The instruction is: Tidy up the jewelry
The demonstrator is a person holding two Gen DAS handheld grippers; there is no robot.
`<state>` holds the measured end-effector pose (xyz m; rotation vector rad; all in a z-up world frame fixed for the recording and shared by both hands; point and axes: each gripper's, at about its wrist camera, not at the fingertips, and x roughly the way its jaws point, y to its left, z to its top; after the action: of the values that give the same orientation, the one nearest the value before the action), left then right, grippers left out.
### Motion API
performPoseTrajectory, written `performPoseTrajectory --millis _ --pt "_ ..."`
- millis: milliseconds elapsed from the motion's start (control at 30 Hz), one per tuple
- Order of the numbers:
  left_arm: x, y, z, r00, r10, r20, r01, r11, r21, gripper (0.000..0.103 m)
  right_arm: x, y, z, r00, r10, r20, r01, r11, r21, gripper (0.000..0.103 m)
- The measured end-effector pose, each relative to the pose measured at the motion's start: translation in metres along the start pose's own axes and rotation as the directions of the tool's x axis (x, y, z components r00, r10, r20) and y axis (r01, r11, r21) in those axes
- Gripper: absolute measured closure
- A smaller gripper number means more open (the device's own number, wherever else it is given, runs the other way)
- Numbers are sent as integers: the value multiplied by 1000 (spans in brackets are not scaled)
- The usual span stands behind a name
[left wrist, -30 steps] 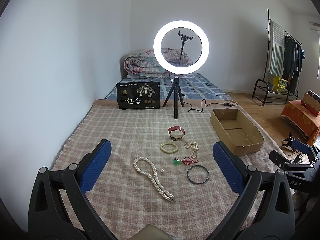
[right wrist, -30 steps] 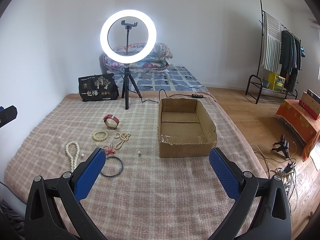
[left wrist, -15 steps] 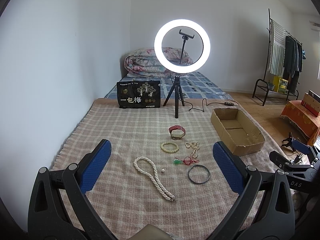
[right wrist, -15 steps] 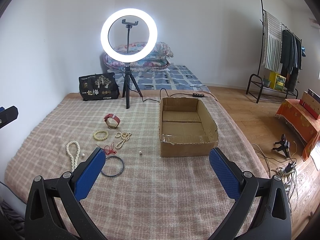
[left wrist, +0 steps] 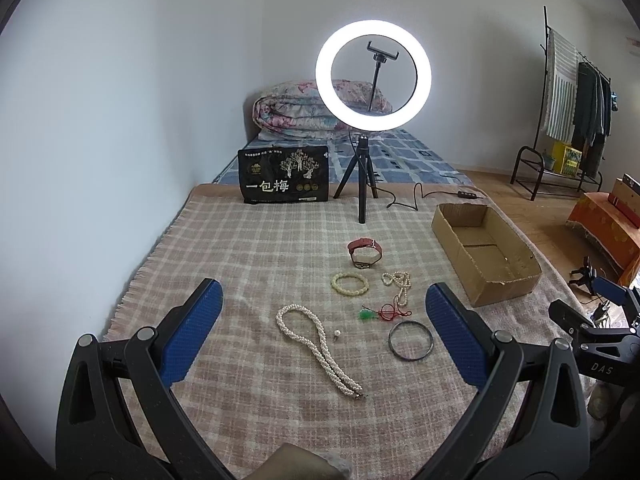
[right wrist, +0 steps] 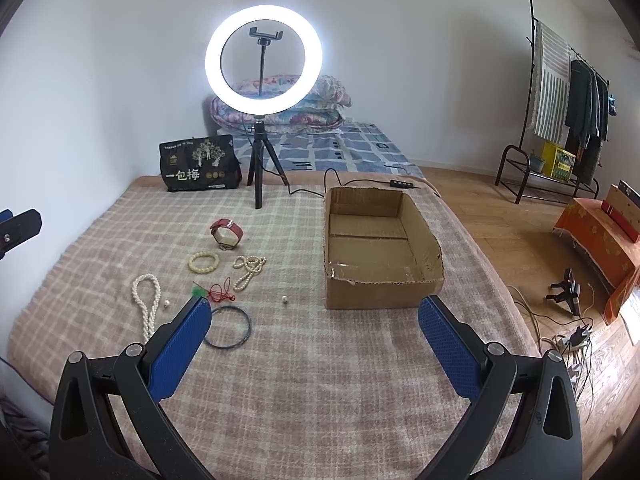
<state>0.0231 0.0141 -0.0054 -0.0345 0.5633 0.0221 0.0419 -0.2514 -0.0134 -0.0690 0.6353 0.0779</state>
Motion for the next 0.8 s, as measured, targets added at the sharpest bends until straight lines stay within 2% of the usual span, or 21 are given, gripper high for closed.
performPoseTrajectory --millis 133,300,433,500,633,733,800 --pt "20 2 -4 997 0 -81 3 999 35 0 7 2 2 1000 -7 -25 7 1000 -1 0" --pt "47 12 -13 979 -11 -205 20 999 42 0 19 2 4 998 -15 -64 15 1000 2 0" --pt "65 28 -19 962 30 -270 -29 1000 8 0 29 2 5 995 -20 -96 20 1000 6 0" --pt "71 37 -20 958 38 -283 -40 999 0 0 34 3 6 994 -27 -110 27 1000 0 0" --pt "75 51 -18 961 62 -268 -64 998 -1 0 44 4 10 991 -29 -131 27 1000 -11 0" --pt "83 59 -14 958 80 -274 -76 997 24 0 52 7 13 990 11 -141 -14 1000 -20 0" --pt "89 63 -13 955 61 -289 -53 998 36 0 58 13 15 990 28 -140 -34 998 -46 0"
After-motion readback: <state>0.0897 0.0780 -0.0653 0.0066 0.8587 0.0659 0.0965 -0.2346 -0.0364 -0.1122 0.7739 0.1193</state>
